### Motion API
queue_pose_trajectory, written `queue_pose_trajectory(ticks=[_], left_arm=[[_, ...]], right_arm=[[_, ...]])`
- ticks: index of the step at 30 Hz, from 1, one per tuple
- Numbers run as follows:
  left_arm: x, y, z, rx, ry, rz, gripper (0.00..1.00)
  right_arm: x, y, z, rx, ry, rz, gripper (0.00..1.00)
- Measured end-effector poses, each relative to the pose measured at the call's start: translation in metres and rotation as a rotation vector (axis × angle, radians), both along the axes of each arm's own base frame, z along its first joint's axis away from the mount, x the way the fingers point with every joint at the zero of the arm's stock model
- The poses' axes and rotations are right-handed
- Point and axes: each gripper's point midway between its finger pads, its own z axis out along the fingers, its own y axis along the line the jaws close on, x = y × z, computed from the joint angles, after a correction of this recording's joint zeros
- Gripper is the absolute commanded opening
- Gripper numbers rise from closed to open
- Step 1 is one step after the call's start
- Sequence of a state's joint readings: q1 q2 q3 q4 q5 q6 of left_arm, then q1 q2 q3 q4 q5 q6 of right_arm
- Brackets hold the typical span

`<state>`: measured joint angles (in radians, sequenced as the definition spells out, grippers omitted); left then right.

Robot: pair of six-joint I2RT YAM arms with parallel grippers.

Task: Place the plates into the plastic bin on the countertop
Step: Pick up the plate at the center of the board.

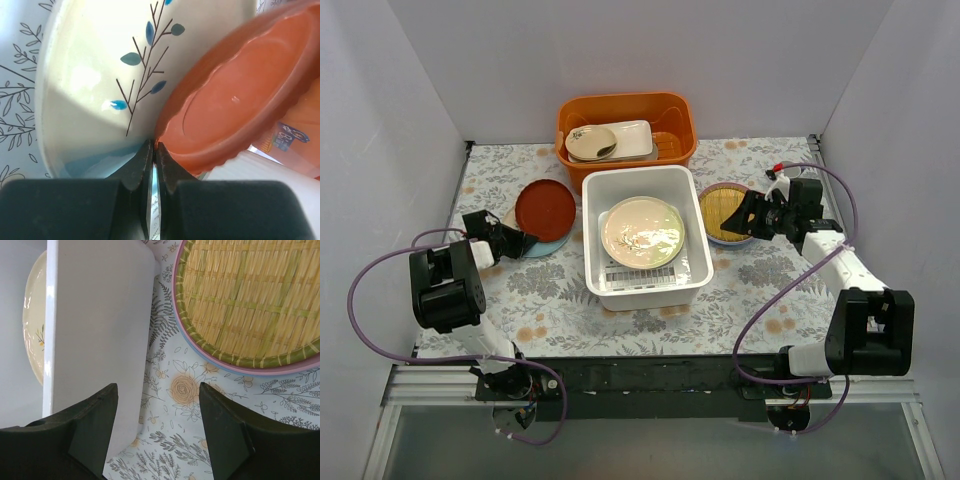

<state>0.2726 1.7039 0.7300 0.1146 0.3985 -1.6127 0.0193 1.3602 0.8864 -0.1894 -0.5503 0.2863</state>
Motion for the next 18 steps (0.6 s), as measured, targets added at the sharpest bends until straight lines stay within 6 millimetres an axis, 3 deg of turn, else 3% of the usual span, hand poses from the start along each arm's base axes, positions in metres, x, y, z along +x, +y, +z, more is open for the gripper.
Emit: queue_pose_trajectory(ticks=[8, 18], left_arm=[[-0.011, 0.0, 0.008, 0.013, 0.017, 0.011, 0.0], [-0.012, 0.003, 0.06, 0.059, -0.092, 0.022, 0.0]], right_arm=[[0.003, 0.0, -0.01, 0.0, 0.025, 0.0, 0.73], [0.005, 0.0, -0.016, 0.001, 0.036, 0.001, 0.73]])
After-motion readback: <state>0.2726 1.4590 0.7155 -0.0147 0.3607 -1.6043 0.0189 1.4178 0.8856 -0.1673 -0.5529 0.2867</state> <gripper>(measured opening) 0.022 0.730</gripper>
